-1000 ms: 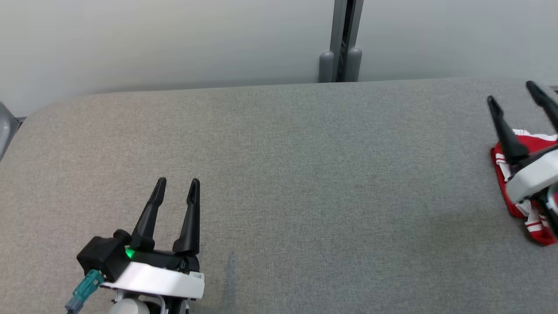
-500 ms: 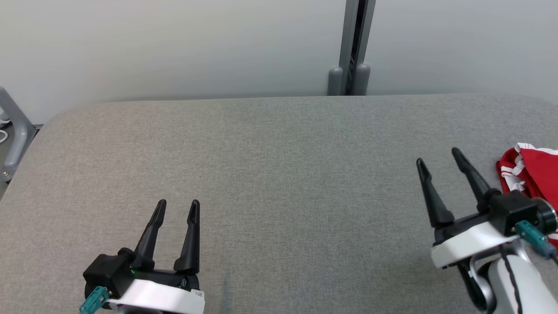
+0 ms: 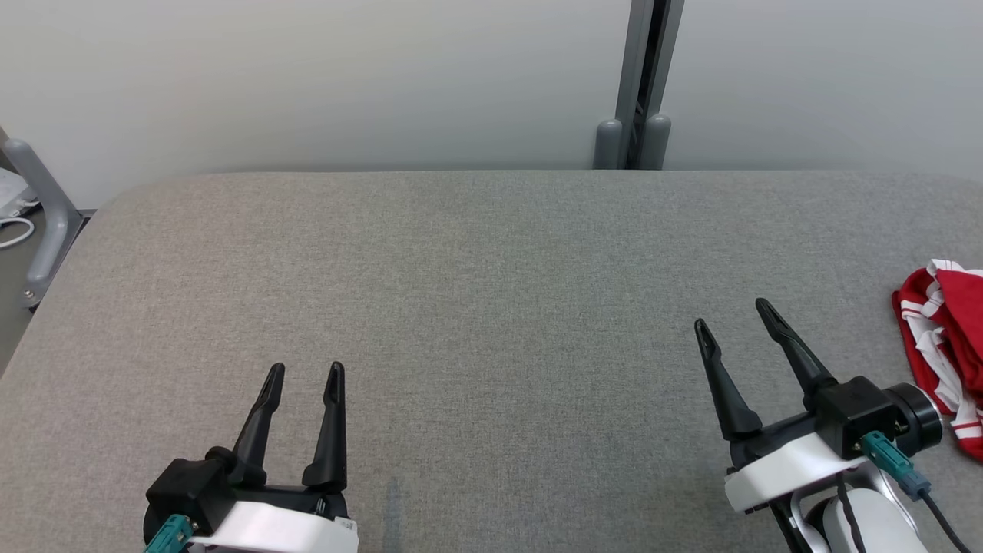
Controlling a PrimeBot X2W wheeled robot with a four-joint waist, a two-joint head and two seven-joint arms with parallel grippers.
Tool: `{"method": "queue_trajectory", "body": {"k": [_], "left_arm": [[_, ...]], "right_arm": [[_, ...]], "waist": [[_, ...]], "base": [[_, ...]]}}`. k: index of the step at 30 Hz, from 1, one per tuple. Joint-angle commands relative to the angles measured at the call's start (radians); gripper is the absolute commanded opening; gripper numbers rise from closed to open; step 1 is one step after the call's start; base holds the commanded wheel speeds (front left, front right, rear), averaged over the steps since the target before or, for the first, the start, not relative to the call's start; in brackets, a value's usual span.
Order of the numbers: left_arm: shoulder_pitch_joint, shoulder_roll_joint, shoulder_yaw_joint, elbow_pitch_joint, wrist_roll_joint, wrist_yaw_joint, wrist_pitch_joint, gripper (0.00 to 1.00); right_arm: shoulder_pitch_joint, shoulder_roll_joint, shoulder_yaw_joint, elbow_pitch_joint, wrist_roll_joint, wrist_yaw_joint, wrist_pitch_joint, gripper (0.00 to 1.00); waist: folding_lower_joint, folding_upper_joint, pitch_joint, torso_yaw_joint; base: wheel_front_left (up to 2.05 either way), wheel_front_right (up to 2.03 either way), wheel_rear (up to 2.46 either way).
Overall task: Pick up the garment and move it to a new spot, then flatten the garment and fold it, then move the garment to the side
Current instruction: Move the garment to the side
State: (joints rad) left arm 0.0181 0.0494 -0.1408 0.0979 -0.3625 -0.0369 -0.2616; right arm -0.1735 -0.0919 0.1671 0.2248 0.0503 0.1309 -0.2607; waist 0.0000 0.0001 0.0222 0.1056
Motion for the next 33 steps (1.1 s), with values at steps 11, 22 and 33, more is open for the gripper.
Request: {"method": "queue_trajectory", "body": {"k": [11, 22, 33], "left_arm": [[0.009, 0.004, 0.003, 0.004, -0.008, 0.003, -0.003, 1.00], [0.007, 0.004, 0.010, 0.020, -0.031, 0.005, -0.003, 1.00], [-0.003, 0.004, 0.022, 0.024, -0.035, 0.012, -0.003, 1.00]], "right_arm": [[0.005, 0.018, -0.006, -0.004, -0.012, 0.000, -0.007, 1.00], [0.017, 0.021, -0.020, -0.001, -0.004, 0.000, -0.007, 1.00], [0.023, 0.030, -0.042, 0.019, 0.004, 0.000, -0.007, 1.00]], "waist": [[0.0000, -0.0001, 0.000, 0.001], [0.0000, -0.0001, 0.004, -0.002], [0.0000, -0.0001, 0.005, -0.010]], "base": [[0.00, 0.00, 0.00], [0.00, 0.00, 0.00], [0.00, 0.00, 0.00]]}}
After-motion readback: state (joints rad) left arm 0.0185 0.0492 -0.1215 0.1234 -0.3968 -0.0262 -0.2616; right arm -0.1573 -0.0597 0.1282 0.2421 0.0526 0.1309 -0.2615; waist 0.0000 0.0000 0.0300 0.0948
